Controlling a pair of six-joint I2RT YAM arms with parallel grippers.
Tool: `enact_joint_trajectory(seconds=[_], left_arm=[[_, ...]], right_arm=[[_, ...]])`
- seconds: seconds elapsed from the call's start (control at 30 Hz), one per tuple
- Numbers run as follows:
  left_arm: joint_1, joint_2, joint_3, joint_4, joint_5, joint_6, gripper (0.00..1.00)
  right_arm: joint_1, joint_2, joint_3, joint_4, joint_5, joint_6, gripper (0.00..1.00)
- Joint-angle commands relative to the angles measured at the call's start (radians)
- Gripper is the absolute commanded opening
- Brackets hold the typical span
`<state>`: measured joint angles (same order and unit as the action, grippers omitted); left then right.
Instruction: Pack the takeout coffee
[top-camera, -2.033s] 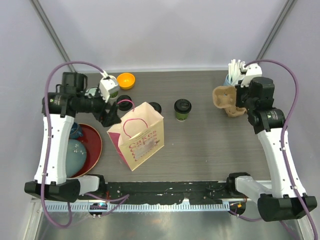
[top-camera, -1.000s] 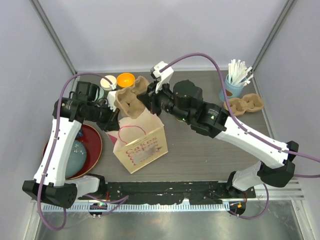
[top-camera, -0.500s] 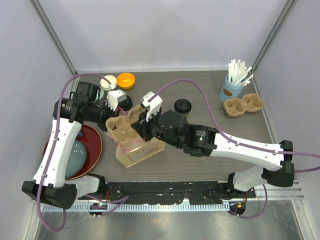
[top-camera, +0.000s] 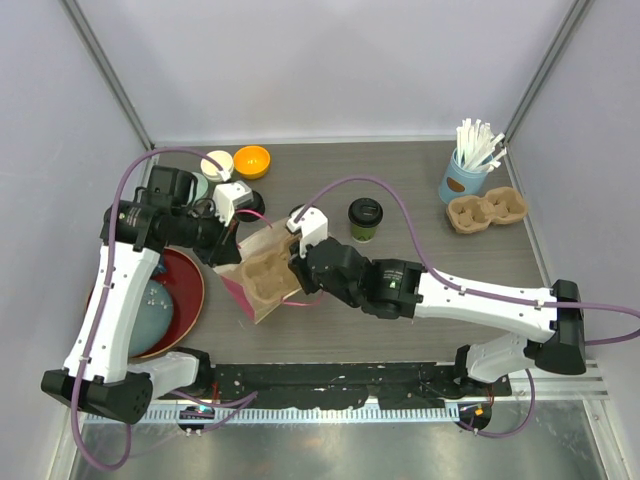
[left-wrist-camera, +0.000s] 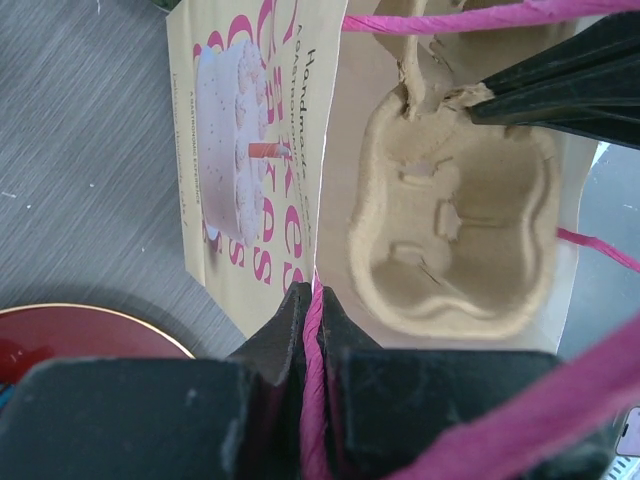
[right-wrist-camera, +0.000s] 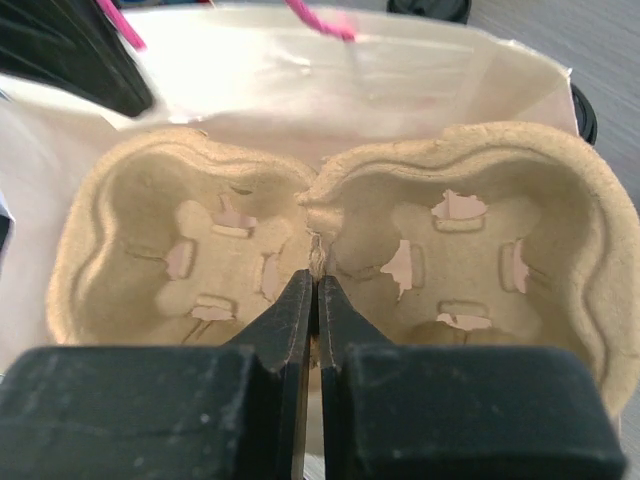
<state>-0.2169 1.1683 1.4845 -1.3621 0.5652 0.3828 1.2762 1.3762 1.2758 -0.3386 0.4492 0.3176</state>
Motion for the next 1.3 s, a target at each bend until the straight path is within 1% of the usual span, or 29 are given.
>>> enact_joint_trajectory(seconds=[0.0,0.1,0.13,0.17,0.27,0.3,0.37,0.43,0.53,0.7,0.73,0.8,0.83,0.87,0.93,0.97,1.1,1.17,1.27], left_arm=[[-0.004,-0.013,0.039,-0.121,0.051,0.030,0.00],[-0.004,-0.013,0.033,-0.143,0.073,0.051,0.00],[-0.004,-0.012,0.022,-0.144,0.079,0.053,0.00],[-0.004,-0.010,0.016,-0.144,0.091,0.053,0.00],[-0.004,-0.002,0.002,-0.134,0.134,0.034,0.00],[-0.006,0.001,0.005,-0.129,0.136,0.013,0.00],[-0.004,-0.007,0.011,-0.114,0.131,-0.008,0.00],[-0.006,-0.012,0.016,-0.109,0.137,-0.025,0.00],[-0.006,-0.006,0.013,-0.100,0.147,-0.048,0.00],[-0.004,0.014,0.032,-0.092,0.162,-0.105,0.00],[-0.004,0.016,0.039,-0.094,0.157,-0.111,0.00],[-0.004,0.013,0.045,-0.092,0.122,-0.127,0.00],[-0.004,0.007,0.040,-0.086,0.102,-0.128,0.00],[-0.004,0.002,0.033,-0.083,0.078,-0.124,0.00],[-0.004,-0.001,0.007,-0.086,0.052,-0.105,0.00],[-0.006,-0.001,-0.003,-0.089,0.056,-0.095,0.00],[-0.010,-0.010,-0.010,-0.147,0.180,-0.052,0.00],[-0.012,-0.021,-0.003,-0.153,0.187,-0.050,0.00],[-0.012,-0.024,0.010,-0.175,0.203,-0.038,0.00]], right_arm=[[0.000,-0.016,-0.015,-0.033,0.023,-0.005,0.01],[0.003,-0.025,-0.041,0.002,0.037,-0.008,0.01],[0.006,-0.028,-0.053,0.031,0.036,-0.043,0.01],[0.011,-0.022,-0.064,0.112,0.034,-0.079,0.01],[0.034,0.023,-0.066,0.223,0.031,-0.171,0.01],[0.037,0.073,-0.028,0.224,0.042,-0.176,0.01],[0.038,0.118,0.029,0.196,0.065,-0.172,0.01],[0.037,0.155,0.045,0.196,0.089,-0.169,0.01],[0.038,0.162,0.025,0.254,0.046,-0.184,0.01],[0.038,0.192,0.054,0.199,0.034,-0.164,0.01],[0.038,0.176,0.054,0.187,0.007,-0.157,0.01],[0.055,0.150,0.051,0.184,0.008,-0.170,0.01],[0.072,0.133,0.051,0.188,0.032,-0.195,0.01],[0.113,0.115,0.062,0.187,0.114,-0.234,0.01],[0.136,0.119,0.094,0.155,0.173,-0.305,0.01],[0.140,0.144,0.141,0.136,0.172,-0.310,0.01],[0.132,0.216,0.233,0.102,0.123,-0.305,0.01],[0.118,0.239,0.261,0.085,0.092,-0.273,0.01],[0.072,0.256,0.241,0.085,0.025,-0.215,0.01]])
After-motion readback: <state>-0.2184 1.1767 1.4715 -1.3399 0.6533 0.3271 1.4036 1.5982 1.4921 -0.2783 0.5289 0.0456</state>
